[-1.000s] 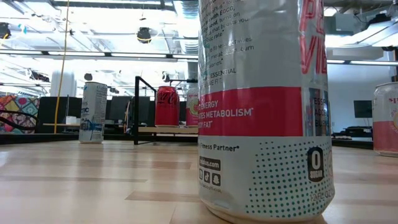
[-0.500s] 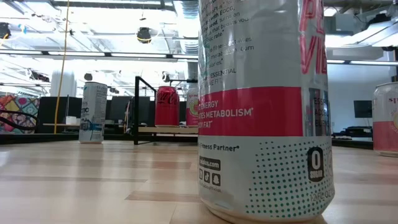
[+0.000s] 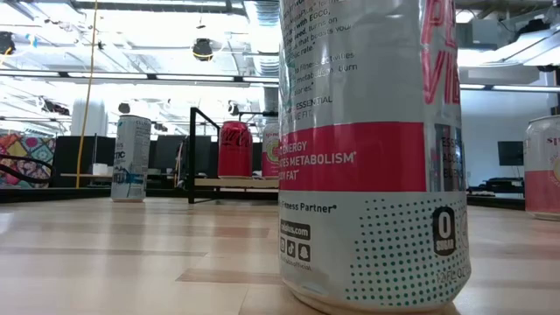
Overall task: Place canned beverage on shelf
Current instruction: Put the bottom white blue soda can on the shelf and align with other white blue soda can
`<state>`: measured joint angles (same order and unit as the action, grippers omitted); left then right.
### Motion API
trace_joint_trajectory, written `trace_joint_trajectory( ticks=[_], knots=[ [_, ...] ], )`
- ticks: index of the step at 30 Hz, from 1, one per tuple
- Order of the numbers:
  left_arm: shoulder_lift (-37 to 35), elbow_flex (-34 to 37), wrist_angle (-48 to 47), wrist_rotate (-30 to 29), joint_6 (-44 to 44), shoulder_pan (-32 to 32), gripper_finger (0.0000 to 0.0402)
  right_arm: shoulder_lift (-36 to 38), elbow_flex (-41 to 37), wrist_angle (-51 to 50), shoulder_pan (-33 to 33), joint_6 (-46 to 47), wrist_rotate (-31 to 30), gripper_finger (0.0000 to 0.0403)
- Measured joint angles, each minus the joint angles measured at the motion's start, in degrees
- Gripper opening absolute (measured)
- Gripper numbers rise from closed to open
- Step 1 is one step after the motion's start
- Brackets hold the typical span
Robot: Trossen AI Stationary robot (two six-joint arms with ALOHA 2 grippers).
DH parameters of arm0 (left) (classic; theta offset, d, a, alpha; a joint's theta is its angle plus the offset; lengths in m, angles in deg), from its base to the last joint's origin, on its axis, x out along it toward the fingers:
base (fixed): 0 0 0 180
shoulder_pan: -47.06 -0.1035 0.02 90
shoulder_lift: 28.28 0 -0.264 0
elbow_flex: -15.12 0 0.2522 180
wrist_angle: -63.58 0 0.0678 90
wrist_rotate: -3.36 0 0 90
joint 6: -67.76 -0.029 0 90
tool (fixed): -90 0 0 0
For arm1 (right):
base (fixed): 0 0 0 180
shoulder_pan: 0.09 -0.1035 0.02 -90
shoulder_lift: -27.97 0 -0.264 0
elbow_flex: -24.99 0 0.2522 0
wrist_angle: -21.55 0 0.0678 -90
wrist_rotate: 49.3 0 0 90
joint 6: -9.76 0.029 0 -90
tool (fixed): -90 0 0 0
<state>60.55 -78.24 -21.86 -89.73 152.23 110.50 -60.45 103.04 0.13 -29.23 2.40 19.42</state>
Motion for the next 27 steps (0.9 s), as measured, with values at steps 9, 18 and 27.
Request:
trace_joint_trajectory(
  ticks=[9,18,27],
  knots=[
    [0.00,-0.07,0.34,3.94,-6.20,-3.12,0.0341,0.00,0.00,0.00,0.00,-0.02,0.39,0.0049],
    [0.00,-0.09,0.70,5.69,0.42,0.20,0.0342,0.00,0.00,-0.99,-0.02,0.90,0.44,0.0049],
    [0.08,-0.09,0.75,5.80,9.29,4.41,0.0341,0.02,0.00,-0.73,-0.09,1.45,0.45,0.0049]
  ],
)
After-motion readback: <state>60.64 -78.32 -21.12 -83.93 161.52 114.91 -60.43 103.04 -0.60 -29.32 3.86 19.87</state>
